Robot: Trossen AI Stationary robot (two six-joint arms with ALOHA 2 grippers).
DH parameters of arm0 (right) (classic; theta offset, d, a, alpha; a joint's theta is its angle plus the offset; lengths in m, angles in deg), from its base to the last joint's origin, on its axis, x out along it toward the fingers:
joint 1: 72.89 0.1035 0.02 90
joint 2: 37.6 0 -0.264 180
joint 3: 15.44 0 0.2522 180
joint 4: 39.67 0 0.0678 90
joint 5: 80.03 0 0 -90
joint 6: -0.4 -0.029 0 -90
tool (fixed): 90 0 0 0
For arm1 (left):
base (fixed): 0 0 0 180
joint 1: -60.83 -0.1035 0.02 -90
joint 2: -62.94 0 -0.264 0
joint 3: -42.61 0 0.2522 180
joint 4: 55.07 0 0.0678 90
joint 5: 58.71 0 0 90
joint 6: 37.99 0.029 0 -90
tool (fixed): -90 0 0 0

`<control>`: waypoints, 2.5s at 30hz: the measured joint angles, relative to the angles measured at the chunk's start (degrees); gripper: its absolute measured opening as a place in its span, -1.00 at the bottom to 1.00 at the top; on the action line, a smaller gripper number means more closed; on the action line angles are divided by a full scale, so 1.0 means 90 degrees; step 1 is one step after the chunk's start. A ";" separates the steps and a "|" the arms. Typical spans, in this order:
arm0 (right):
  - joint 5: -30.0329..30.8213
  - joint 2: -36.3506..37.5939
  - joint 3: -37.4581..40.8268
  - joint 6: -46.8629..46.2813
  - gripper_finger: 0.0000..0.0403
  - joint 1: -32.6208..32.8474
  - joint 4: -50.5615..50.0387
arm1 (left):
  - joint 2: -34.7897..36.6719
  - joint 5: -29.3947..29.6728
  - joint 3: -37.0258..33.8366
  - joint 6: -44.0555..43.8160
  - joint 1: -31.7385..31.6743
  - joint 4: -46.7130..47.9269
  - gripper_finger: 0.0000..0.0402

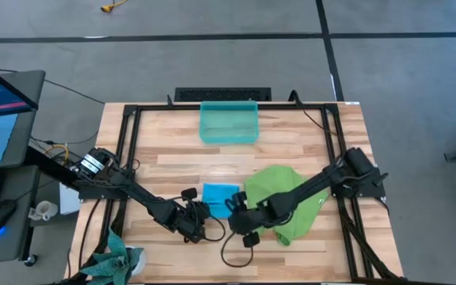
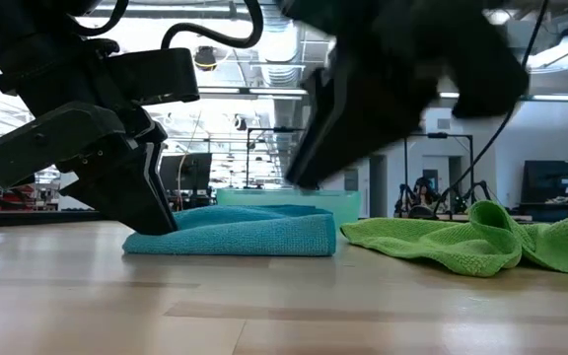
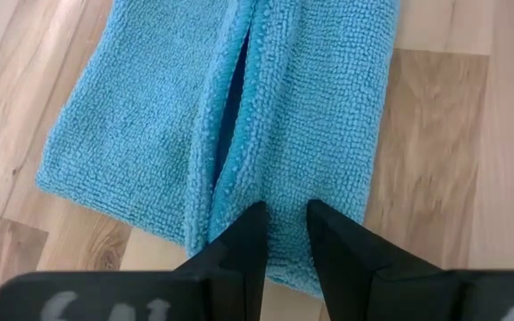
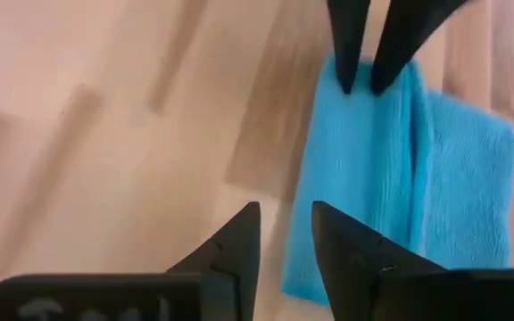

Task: Roll microfiber towels into tight, uniform cylinder then place into a basket
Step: Roll the blue microfiber cloth

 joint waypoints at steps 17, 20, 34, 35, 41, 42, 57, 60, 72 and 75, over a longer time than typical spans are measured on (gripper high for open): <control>-0.0797 -0.0208 -0.0028 -0.0739 -0.51 -0.0391 -0.0814 | -0.0007 -0.0001 0.0000 -0.0342 -0.0002 -0.0085 -0.61; -0.0615 -0.0044 -0.0014 -0.0767 -0.52 -0.0377 -0.0608 | -0.0007 -0.0002 0.0000 -0.0689 -0.0002 -0.0088 -0.61; -0.0310 -0.0146 -0.0008 -0.0651 -0.52 -0.0707 0.0200 | -0.0007 -0.0039 0.0000 -0.0790 -0.0005 -0.0061 -0.61; -0.0307 -0.0242 -0.0048 -0.0659 -0.52 -0.0736 0.0280 | -0.0007 -0.0041 0.0000 -0.0773 -0.0007 -0.0059 -0.61; -0.0484 -0.0607 -0.0066 -0.0925 -0.52 -0.0848 0.0139 | -0.0007 -0.0070 0.0000 -0.0767 -0.0007 -0.0039 -0.61; -0.0480 -0.0639 -0.0036 -0.0990 -0.52 -0.0848 0.0109 | -0.0007 -0.0099 0.0000 -0.0765 -0.0007 -0.0041 -0.61; -0.0673 -0.0775 -0.0055 -0.1328 -0.52 -0.0877 -0.0013 | -0.0007 -0.0054 0.0002 -0.1001 -0.0041 -0.0032 -0.41; -0.0676 -0.0778 -0.0050 -0.1330 -0.52 -0.0877 -0.0013 | -0.0006 -0.0163 0.0002 -0.0816 -0.0100 -0.0034 -0.31; -0.0693 -0.0779 -0.0027 -0.1331 -0.52 -0.0877 0.0072 | 0.0032 0.0087 0.0772 0.0307 0.0150 0.1259 -0.28; -0.0693 -0.0780 -0.0026 -0.1333 -0.52 -0.0877 0.0082 | 0.0039 0.0180 0.0877 0.0468 0.0311 0.1344 -0.28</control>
